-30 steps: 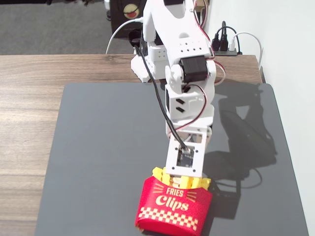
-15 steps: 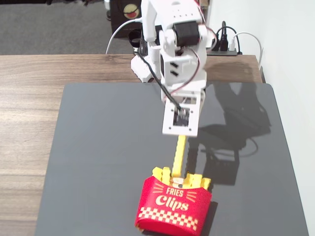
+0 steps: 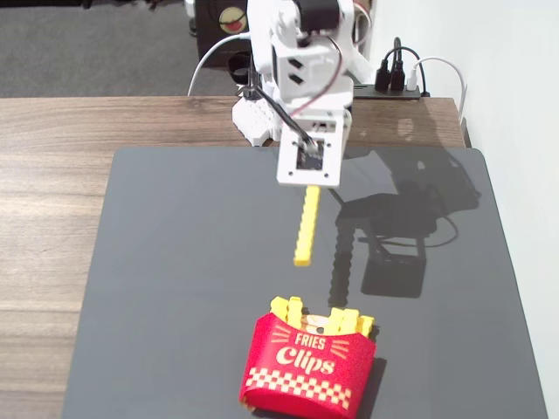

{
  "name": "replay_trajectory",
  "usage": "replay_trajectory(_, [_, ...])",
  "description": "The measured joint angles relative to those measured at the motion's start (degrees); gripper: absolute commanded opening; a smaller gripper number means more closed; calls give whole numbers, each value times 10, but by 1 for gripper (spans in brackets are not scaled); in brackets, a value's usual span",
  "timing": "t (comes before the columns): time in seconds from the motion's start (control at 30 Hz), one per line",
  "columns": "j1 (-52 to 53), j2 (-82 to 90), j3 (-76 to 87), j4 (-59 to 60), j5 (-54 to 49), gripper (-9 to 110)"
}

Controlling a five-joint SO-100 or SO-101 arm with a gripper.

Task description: Grab a fry

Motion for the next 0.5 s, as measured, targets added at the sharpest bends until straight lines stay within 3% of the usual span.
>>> replay_trajectory(0.23, [71,-4,-98,68,-75,1])
replay_trajectory(0.5, [98,-15,-105,72,-120,1])
